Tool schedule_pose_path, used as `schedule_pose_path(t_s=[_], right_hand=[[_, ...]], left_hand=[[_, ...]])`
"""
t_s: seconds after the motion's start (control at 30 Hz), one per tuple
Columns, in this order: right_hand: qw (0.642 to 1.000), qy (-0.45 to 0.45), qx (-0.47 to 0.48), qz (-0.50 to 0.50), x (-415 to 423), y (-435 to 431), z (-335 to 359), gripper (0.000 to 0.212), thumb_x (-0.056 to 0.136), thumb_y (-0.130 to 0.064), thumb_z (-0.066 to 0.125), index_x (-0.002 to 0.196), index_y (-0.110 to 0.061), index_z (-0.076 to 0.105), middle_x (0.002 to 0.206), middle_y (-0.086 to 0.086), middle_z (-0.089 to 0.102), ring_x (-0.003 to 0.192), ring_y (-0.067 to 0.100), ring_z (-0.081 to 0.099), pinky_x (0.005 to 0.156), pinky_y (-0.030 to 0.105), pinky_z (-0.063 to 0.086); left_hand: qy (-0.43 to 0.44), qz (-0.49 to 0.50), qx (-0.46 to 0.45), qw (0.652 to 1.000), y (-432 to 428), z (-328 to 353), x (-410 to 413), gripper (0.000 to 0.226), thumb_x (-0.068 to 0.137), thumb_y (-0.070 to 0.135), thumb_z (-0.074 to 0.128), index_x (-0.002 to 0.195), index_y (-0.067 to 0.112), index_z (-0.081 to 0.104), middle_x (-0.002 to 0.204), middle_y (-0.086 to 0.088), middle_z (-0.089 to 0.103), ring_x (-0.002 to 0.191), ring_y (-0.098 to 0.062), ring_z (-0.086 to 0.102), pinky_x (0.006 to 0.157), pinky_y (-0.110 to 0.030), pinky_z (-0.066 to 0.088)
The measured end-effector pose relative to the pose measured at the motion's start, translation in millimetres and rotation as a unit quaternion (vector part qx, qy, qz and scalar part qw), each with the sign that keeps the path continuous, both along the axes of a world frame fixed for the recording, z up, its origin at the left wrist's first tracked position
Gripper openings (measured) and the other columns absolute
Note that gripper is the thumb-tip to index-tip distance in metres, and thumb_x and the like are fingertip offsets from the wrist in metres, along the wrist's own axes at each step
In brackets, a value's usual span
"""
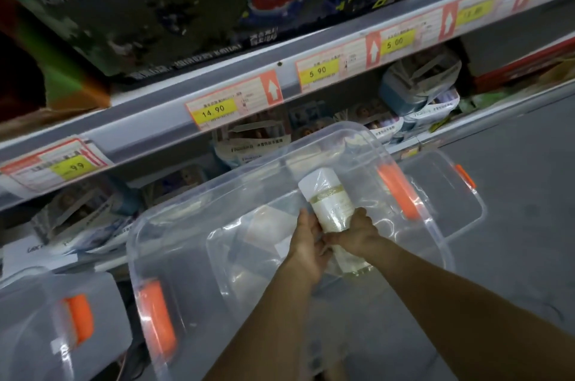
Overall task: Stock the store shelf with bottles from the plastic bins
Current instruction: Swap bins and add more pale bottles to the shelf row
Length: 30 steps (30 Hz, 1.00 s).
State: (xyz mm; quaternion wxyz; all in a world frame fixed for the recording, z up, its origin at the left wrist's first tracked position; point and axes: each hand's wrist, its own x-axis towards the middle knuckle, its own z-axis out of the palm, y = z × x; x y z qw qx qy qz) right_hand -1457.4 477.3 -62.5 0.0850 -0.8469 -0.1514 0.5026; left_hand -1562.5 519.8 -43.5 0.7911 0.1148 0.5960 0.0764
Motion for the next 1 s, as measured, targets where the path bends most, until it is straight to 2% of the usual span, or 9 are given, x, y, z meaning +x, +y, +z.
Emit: schedule_pose_path(t_s=[0.1,0.23,0.3,0.4,0.53,0.6,0.7,0.87,1.0], right_hand=[[1.0,-0.001,0.014,0.001,-2,-2,5,0.095,0.059,-0.04,0.09,0.129,-0.009,0.034,0.126,0.01,0.054,0.118,0.03,0.054,0.099,0.043,0.046],[0.999,0.004,0.044,-0.011,-5,-8,23,0.087,0.054,-0.045,0.088,0.121,-0.013,0.042,0.113,0.003,0.061,0.1,0.022,0.06,0.083,0.034,0.049],[0.997,0.033,0.058,-0.046,-4,-11,35,0.09,0.044,-0.053,0.084,0.118,-0.015,0.05,0.11,0.003,0.066,0.095,0.021,0.065,0.083,0.036,0.054],[0.983,0.138,0.076,-0.094,-1,-12,64,0.076,0.052,-0.047,0.082,0.117,-0.013,0.06,0.102,0.008,0.072,0.088,0.026,0.071,0.079,0.039,0.059],[0.938,0.301,0.061,-0.161,2,-10,113,0.051,0.08,-0.036,0.074,0.12,-0.006,0.061,0.098,0.018,0.075,0.086,0.031,0.072,0.084,0.044,0.058],[0.916,0.352,0.067,-0.183,0,-8,140,0.048,0.08,-0.035,0.07,0.117,-0.006,0.061,0.093,0.019,0.075,0.08,0.032,0.071,0.075,0.041,0.059],[0.891,0.4,0.08,-0.199,-12,-7,174,0.049,0.08,-0.036,0.066,0.115,-0.003,0.06,0.087,0.022,0.073,0.07,0.031,0.071,0.061,0.035,0.058],[0.852,0.466,0.071,-0.228,-36,-2,218,0.057,0.078,-0.04,0.069,0.111,0.006,0.065,0.093,0.026,0.067,0.073,0.036,0.068,0.069,0.042,0.058],[0.823,0.524,0.055,-0.212,-49,4,246,0.061,0.078,-0.047,0.071,0.104,0.008,0.07,0.095,0.025,0.063,0.083,0.038,0.063,0.081,0.048,0.049]], left_hand=[[-0.002,-0.008,0.004,1.0,-1,1,-3,0.056,0.103,0.058,0.029,0.134,0.021,0.057,0.126,-0.001,0.064,0.109,-0.017,0.061,0.105,-0.035,0.041],[-0.007,-0.007,-0.005,1.0,3,8,-11,0.051,0.102,0.058,0.034,0.121,0.019,0.061,0.131,-0.006,0.063,0.118,-0.022,0.059,0.101,-0.036,0.046],[-0.012,0.0,-0.01,1.0,6,15,-16,0.049,0.102,0.057,0.035,0.113,0.018,0.062,0.129,-0.008,0.063,0.117,-0.025,0.06,0.097,-0.038,0.049],[-0.029,0.024,-0.015,0.999,10,32,-23,0.053,0.103,0.056,0.035,0.123,0.015,0.062,0.122,-0.01,0.067,0.114,-0.028,0.062,0.1,-0.044,0.05],[-0.029,0.065,-0.003,0.997,19,71,-34,0.055,0.101,0.056,0.04,0.124,0.011,0.062,0.108,-0.012,0.07,0.098,-0.028,0.064,0.076,-0.04,0.052],[-0.032,0.085,0.003,0.996,24,88,-40,0.061,0.099,0.06,0.041,0.128,0.009,0.059,0.116,-0.015,0.068,0.106,-0.031,0.063,0.079,-0.043,0.053],[-0.066,0.123,-0.002,0.99,29,115,-48,0.075,0.092,0.07,0.045,0.13,0.007,0.058,0.12,-0.021,0.068,0.116,-0.037,0.061,0.096,-0.051,0.05],[-0.118,0.155,0.025,0.981,33,156,-74,0.086,0.081,0.079,0.048,0.125,0.006,0.063,0.116,-0.024,0.07,0.117,-0.037,0.061,0.106,-0.053,0.044],[-0.072,0.192,0.095,0.974,36,189,-85,0.082,0.075,0.076,0.057,0.118,0.007,0.066,0.103,-0.023,0.073,0.095,-0.035,0.069,0.083,-0.047,0.057]])
